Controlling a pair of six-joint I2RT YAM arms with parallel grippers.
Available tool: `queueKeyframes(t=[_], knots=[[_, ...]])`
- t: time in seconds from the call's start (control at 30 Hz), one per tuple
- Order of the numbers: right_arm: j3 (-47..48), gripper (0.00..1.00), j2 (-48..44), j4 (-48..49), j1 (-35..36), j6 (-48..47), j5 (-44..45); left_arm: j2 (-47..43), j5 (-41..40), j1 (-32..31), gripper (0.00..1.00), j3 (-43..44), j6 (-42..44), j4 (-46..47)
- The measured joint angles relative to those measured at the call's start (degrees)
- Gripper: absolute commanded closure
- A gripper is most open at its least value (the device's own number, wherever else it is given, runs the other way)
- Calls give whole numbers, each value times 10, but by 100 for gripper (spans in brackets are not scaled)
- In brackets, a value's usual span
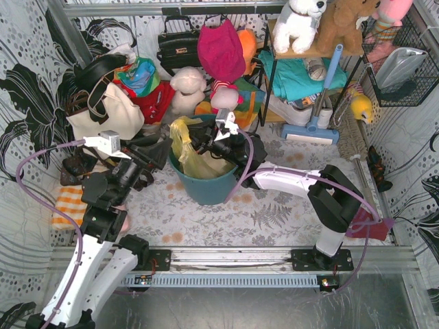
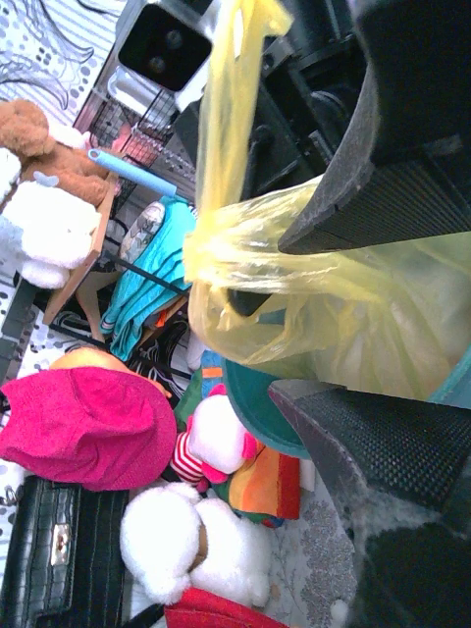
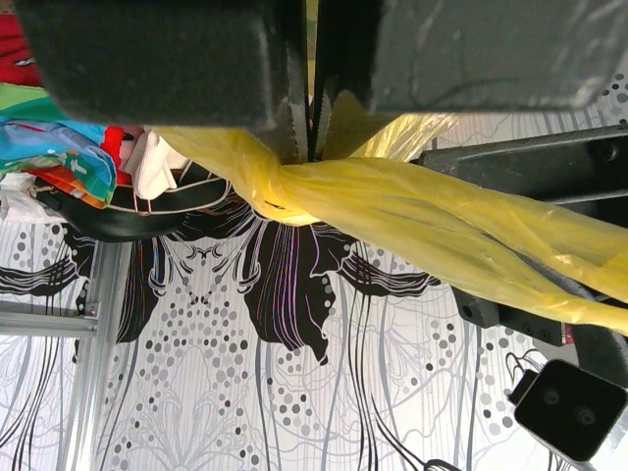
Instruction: Tie the trash bag
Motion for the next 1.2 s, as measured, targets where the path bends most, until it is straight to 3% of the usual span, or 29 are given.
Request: queueKeyframes(t=[0.1,0.3,0.4,0.73,1.2], knots=[[0,100,0,-1,0,0,-2,25,-4,0,37,12,-4,2],[0,100,-2,-33,-2,-28,-4,85,37,0,73,23,-17,19],[-7,100,-17,-64,-6,-69,-2,100,63,1,82,23,-18,22],[-19,100,-93,-160,-7,-228,-16,142,181,1,83,64,-9,30],[-19,100,-89,-216,-3,-350,-67,130,227,0,83,97,-1,34]])
